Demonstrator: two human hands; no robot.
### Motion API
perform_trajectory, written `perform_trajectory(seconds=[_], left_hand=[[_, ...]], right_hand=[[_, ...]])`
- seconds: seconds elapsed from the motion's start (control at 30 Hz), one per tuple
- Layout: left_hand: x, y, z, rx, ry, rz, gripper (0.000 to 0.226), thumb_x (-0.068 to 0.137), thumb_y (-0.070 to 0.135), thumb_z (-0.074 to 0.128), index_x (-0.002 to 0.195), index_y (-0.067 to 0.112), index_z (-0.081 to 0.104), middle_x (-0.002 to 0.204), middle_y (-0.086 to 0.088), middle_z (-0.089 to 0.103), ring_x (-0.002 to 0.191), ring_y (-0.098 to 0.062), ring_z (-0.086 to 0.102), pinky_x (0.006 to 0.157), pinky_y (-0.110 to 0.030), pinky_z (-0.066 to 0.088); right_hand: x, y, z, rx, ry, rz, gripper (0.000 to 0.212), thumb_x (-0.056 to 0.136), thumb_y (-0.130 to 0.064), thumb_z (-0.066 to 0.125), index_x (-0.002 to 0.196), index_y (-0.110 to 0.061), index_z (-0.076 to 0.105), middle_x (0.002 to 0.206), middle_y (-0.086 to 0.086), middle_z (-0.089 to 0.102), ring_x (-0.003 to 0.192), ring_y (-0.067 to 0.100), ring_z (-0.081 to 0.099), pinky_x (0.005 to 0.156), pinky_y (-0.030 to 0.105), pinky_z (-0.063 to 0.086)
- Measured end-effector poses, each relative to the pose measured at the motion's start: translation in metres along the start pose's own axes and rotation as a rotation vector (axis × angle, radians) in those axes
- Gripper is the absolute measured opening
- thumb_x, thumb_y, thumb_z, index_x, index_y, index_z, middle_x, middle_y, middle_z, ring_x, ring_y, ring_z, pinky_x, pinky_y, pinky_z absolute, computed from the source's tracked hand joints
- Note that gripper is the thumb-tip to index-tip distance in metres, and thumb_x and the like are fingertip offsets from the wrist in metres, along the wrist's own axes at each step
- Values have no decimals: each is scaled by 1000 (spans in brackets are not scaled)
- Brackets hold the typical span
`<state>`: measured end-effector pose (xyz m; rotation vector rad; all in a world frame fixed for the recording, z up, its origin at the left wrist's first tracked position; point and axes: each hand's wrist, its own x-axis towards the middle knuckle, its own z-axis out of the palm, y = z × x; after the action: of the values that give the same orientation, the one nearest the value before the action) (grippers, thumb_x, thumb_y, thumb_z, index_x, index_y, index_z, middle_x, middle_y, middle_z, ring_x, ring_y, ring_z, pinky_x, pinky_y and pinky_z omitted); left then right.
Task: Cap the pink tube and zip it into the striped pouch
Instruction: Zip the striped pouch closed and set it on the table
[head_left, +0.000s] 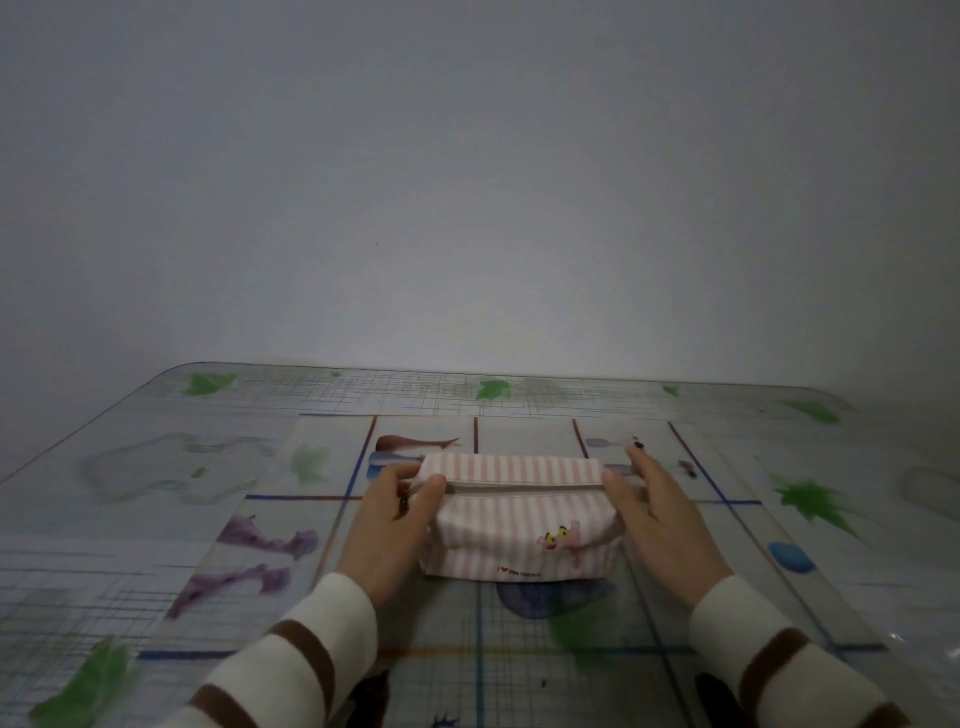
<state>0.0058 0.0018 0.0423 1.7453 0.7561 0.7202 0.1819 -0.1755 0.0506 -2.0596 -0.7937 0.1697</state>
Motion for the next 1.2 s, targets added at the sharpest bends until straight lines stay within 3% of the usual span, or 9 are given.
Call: perform_trajectory(seconds=[0.07,0.13,0.27,0.5,0.67,0.83,1.0,1.13,1.2], left_hand=[[-1,-1,0,-10,9,-25,23,90,39,52,111,29,49,100,15,57,91,-1,55,76,-26,50],[-2,-2,-1,-17,37,-51,24,89,41,53,107,27,51,99,11,59,89,-7,58,82,-36,53],[-1,-5,-2,14,54,-90,22,88,47,52,97,27,50,93,4,62,84,-16,63,82,-43,55],[5,-5,-2,36,42,-113,24,86,50,53,92,27,49,91,0,64,84,-18,64,82,-46,55],[13,2,6,88,93,-126,22,88,48,50,88,26,49,89,2,61,82,-16,61,83,-47,55],[32,14,10,65,83,-127,29,87,47,51,98,20,51,94,1,59,90,-22,60,86,-50,53],[56,20,13,62,94,-83,31,83,49,54,96,22,49,95,-2,61,87,-22,62,82,-48,55],[69,16,20,-37,69,-111,34,81,44,59,105,22,48,101,-6,62,89,-21,62,73,-39,56],[72,13,23,-73,65,-108,35,82,40,61,107,20,48,100,-6,63,83,-19,63,62,-28,51]], right_hand=[[-1,6,-2,89,3,79,54,90,-47,45,137,-22,38,139,7,47,123,22,46,100,32,36],[-2,10,-3,181,-12,130,44,90,-47,46,126,-23,49,128,6,57,114,20,54,101,41,43],[-3,15,-2,264,-60,148,20,91,-45,45,98,-36,61,105,-6,66,101,16,61,94,47,50],[-2,12,7,329,-90,175,39,92,-51,39,108,-26,64,111,2,67,105,21,62,97,49,48],[7,1,6,317,-111,191,35,92,-52,36,88,-33,64,102,-1,68,98,19,63,94,48,50],[31,-12,2,211,-81,153,45,93,-54,33,103,-21,62,106,6,66,93,15,61,83,35,49],[55,-19,3,272,-51,118,44,91,-52,40,116,-19,55,116,5,62,108,23,57,99,46,45],[67,-19,12,221,-3,59,51,92,-46,45,134,-18,39,126,-1,51,114,17,48,95,25,31],[72,-15,17,211,10,62,58,92,-43,46,141,-16,30,138,4,46,125,22,43,98,25,27]])
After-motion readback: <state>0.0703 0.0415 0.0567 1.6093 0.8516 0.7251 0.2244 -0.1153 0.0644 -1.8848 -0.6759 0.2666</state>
